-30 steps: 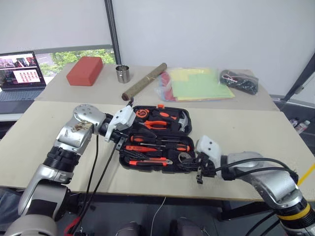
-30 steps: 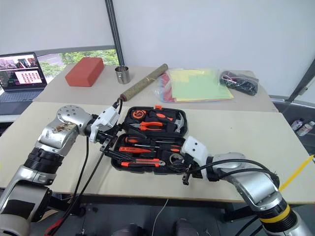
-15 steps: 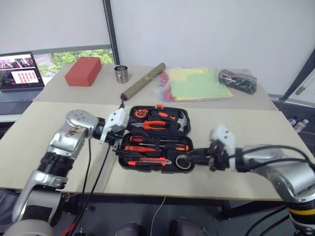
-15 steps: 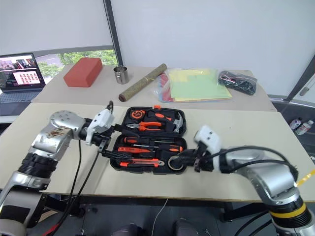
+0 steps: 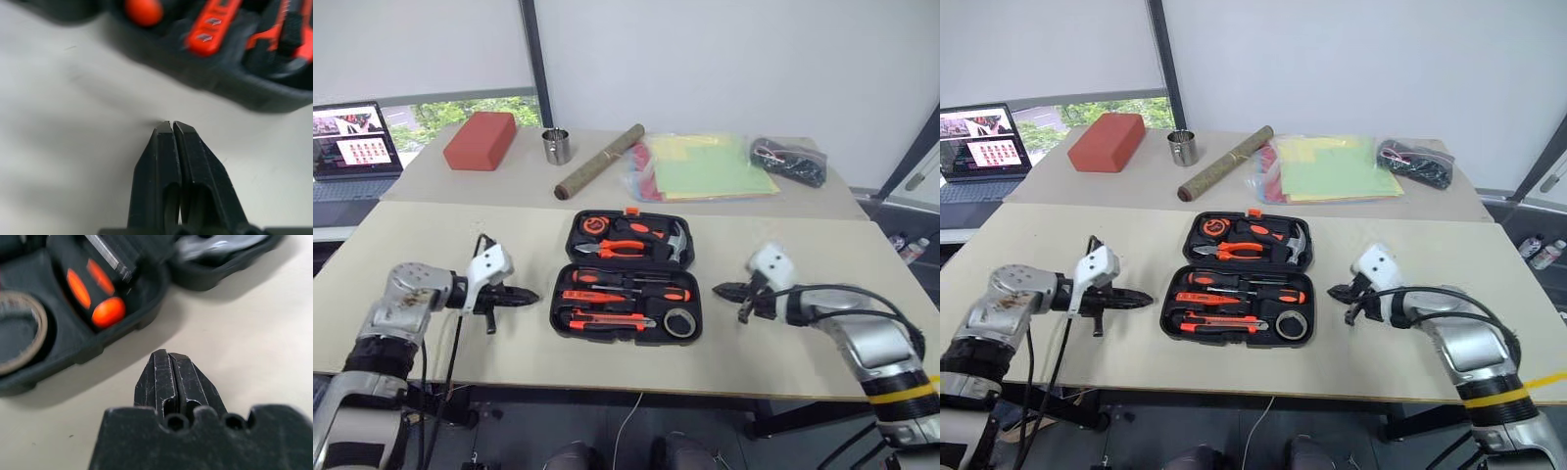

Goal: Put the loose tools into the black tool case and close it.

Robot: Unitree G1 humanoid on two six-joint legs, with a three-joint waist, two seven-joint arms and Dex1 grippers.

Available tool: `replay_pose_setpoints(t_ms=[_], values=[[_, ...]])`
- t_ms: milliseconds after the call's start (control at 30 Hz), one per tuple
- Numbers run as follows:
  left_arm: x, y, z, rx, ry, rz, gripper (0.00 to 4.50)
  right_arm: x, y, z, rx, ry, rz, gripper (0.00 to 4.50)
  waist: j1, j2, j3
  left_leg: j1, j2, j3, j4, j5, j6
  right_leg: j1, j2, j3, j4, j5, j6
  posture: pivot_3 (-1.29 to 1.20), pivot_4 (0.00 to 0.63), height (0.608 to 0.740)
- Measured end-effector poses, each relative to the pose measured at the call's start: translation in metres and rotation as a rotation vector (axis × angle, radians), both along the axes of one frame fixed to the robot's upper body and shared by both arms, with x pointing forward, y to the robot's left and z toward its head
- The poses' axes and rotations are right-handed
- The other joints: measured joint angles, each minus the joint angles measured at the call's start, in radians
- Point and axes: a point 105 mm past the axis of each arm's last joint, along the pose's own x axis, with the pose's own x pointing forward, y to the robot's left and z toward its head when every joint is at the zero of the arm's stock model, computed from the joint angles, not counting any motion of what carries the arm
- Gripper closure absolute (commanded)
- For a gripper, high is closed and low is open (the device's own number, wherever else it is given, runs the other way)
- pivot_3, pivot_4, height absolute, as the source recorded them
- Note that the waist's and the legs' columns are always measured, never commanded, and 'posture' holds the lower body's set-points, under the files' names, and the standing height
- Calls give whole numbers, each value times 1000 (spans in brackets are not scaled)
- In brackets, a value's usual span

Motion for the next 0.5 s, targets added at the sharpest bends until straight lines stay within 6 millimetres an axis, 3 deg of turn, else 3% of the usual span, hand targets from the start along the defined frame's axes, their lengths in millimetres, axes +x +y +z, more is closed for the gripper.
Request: replay_pose_setpoints(t_ms=[67, 300, 500], values=[[-1, -11, -4, -9, 16, -22, 4452, -2, 10, -3, -2, 6, 66, 4500, -1, 0, 0, -3, 0, 2, 0, 0, 0, -4, 3, 1, 1, 0, 0, 0, 150, 736], [-13, -13, 0, 12, 60, -82, 4452, -19, 13, 0, -11, 60, 192, 4500, -4, 0, 0, -5, 1, 3, 0, 0, 0, -8, 5, -1, 1, 0, -1, 0, 150, 736], [-34, -17, -7, 31, 104, -181, 4452, -57, 26, -13, 18, 126, 301, 4500, -3, 0, 0, -5, 1, 3, -1, 0, 0, -8, 4, 0, 1, 0, -1, 0, 150, 736]])
